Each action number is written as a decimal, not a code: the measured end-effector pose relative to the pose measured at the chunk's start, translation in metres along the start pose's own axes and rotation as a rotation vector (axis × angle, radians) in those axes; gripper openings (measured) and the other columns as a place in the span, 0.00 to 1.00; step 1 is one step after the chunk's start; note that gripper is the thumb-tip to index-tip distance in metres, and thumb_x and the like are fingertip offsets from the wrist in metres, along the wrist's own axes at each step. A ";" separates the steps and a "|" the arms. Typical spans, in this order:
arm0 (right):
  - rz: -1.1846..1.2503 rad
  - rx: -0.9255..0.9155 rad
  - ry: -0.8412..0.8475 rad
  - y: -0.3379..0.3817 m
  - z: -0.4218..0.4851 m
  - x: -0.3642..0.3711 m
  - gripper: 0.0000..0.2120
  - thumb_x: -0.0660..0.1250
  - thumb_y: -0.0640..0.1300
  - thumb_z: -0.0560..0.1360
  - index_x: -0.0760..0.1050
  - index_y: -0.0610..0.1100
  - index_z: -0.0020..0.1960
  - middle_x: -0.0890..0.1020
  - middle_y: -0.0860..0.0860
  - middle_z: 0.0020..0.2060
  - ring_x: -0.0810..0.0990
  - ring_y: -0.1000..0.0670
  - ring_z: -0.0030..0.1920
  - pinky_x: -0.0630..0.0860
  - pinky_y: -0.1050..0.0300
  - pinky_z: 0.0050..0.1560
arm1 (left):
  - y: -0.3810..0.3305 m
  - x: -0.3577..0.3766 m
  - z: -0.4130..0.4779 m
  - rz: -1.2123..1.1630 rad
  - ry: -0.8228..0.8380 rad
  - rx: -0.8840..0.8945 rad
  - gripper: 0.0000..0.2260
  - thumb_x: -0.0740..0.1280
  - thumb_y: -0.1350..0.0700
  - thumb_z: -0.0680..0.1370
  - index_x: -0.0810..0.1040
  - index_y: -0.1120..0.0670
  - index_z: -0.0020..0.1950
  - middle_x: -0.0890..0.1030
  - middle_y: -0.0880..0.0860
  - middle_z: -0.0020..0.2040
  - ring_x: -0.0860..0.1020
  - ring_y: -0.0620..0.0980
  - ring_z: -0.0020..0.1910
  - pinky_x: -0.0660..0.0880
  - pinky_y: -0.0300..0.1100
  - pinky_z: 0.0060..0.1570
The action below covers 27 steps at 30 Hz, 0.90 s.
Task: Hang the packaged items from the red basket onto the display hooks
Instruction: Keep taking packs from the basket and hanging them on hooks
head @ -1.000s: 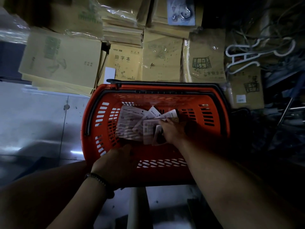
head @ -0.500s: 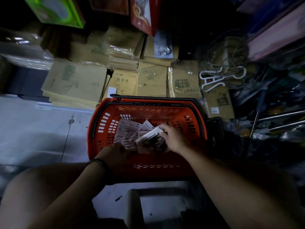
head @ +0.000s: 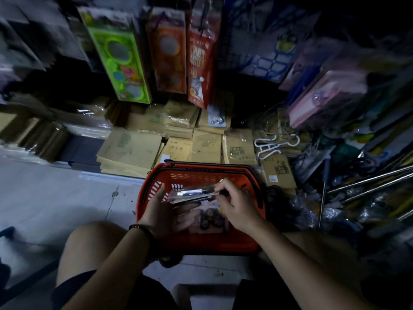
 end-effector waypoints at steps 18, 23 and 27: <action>-0.303 -0.127 -0.081 0.098 -0.007 -0.057 0.47 0.76 0.64 0.65 0.60 0.58 0.79 0.62 0.57 0.75 0.64 0.51 0.77 0.69 0.48 0.75 | -0.020 0.081 -0.096 0.365 -0.003 0.565 0.16 0.69 0.69 0.80 0.80 0.60 0.67 0.86 0.65 0.59 0.86 0.69 0.57 0.78 0.75 0.60; -0.400 -0.225 0.006 0.122 0.002 -0.078 0.57 0.77 0.63 0.66 0.46 0.59 0.85 0.46 0.61 0.83 0.49 0.52 0.84 0.60 0.48 0.81 | -0.028 0.098 -0.123 0.410 0.026 0.637 0.22 0.81 0.64 0.72 0.82 0.63 0.65 0.86 0.67 0.60 0.84 0.70 0.60 0.76 0.76 0.64; -0.440 -0.345 -0.028 0.148 0.008 -0.100 0.58 0.78 0.62 0.65 0.48 0.58 0.85 0.50 0.61 0.83 0.53 0.53 0.82 0.61 0.51 0.80 | -0.037 0.114 -0.147 0.403 0.002 0.668 0.16 0.71 0.55 0.80 0.82 0.62 0.64 0.86 0.66 0.59 0.85 0.69 0.60 0.79 0.68 0.64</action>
Point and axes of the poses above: each hand's wrist, its own z-axis towards the middle knuckle, its own x-axis out of the palm, y = z × x, the point moved 2 cm from there along z, towards the middle knuckle
